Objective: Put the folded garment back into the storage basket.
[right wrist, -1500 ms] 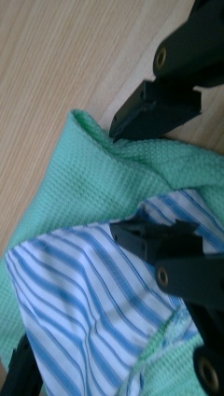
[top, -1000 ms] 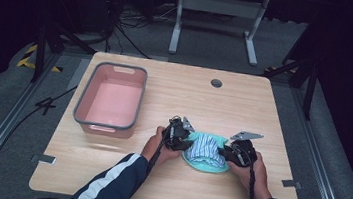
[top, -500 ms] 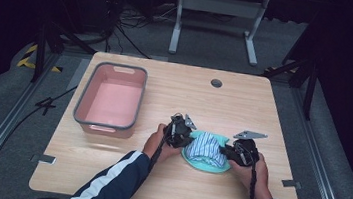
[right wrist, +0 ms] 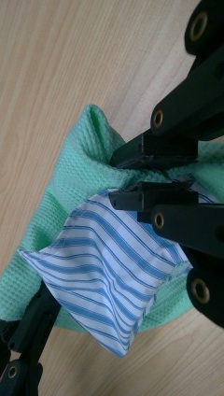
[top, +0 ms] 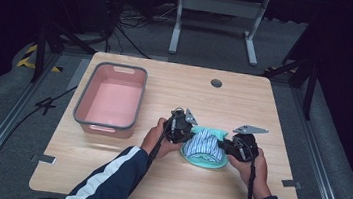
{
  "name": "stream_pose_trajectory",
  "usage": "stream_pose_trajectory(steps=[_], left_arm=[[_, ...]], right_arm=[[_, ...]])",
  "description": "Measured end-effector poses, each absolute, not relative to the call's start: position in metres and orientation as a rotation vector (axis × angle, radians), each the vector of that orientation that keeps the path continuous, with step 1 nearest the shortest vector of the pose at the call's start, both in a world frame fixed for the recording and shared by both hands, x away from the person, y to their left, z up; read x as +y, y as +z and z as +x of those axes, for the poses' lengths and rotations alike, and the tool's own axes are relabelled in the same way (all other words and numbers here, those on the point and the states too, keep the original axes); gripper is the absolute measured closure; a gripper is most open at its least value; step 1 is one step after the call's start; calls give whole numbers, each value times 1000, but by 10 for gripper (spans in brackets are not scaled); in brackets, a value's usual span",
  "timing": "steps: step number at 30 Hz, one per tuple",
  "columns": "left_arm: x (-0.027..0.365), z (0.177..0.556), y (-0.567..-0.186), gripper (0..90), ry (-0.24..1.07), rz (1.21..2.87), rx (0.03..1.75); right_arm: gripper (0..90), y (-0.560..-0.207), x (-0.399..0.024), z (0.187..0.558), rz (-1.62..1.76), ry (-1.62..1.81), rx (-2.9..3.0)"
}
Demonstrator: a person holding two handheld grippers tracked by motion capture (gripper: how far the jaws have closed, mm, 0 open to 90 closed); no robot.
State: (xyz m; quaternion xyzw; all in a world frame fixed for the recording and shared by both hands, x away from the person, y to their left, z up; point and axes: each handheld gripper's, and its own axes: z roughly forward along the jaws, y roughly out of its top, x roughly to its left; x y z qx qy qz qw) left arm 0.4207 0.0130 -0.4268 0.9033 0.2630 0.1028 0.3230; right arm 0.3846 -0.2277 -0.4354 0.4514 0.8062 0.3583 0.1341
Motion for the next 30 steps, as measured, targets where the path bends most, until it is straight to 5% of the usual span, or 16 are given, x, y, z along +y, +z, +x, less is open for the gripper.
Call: stream_pose_trajectory(steps=[30], left_arm=[[55,425,-380,829,378,2324,727]], right_arm=[[801,-393,-190,401,1254,1093,2311]])
